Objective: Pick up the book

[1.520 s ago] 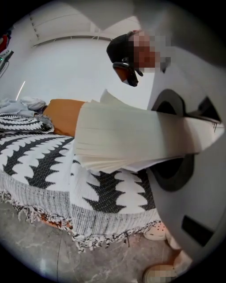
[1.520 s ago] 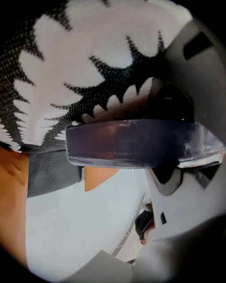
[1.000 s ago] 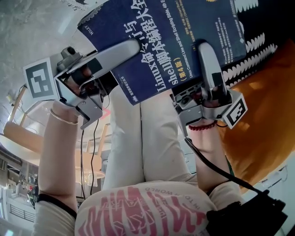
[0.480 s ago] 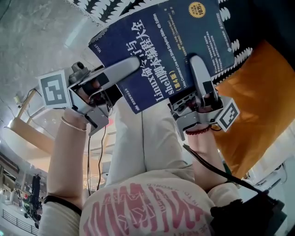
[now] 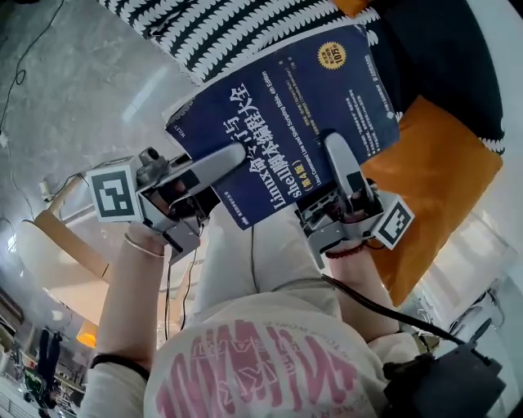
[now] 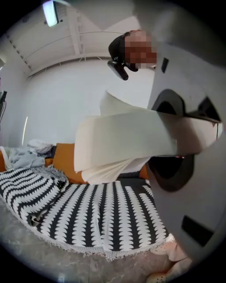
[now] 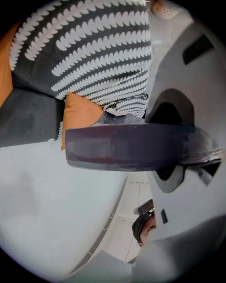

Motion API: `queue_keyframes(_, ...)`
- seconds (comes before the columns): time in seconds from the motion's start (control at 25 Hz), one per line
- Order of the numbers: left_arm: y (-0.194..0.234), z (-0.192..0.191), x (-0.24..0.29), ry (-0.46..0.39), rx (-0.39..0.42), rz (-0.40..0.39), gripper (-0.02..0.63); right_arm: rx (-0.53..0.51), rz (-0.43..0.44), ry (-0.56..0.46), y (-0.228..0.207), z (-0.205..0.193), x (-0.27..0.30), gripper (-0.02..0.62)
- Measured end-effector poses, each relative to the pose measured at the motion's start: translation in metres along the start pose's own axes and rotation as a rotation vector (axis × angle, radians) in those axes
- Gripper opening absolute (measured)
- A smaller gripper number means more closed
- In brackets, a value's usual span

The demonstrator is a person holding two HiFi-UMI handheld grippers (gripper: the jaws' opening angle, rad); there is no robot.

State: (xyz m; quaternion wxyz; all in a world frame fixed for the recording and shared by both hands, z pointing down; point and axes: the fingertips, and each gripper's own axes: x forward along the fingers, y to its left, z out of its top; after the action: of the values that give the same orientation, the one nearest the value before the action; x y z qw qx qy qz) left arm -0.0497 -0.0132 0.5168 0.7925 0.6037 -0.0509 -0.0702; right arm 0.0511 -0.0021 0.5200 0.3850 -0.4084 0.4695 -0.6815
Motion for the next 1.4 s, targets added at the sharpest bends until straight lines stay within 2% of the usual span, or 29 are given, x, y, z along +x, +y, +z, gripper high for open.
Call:
queue_keyframes(0.12,-0.0026,0.0046,-0.0010,0.039,0.078,0.025,0.176,0.004,0.070,-0.021,0.0016,0.0001,0.0026,0.184)
queue_keyframes(0.2,-0.0050,0.0049,-0.0008,0.042,0.100,0.029,0.178,0.002,0.091,-0.020,0.0030,0.0001,0.0026,0.184)
queue_keyframes(0.6,0.0029,0.0028,-0.0017,0.027,0.019,0.027,0.178,0.012,0.012,-0.024,-0.0017,0.0011,0.0015,0.184)
queue_keyframes(0.84,-0.0048,0.0030,-0.0043,0.026,0.085,0.040,0.178,0.030,0.055,-0.028,0.0024,-0.0010,0.0044,0.184)
queue_keyframes(1.04,-0.0016,0.0020,-0.0031,0.065,0.072,0.060,0.178,0.048,0.055,-0.042,-0.0004,-0.0010,0.0017,0.184)
queue_keyframes(1.4,0.0007,0.0030,-0.0023,0.096,0.126,0.021,0.178,-0.023,0.071,0.002,0.0059,0.0006,0.0086,0.184)
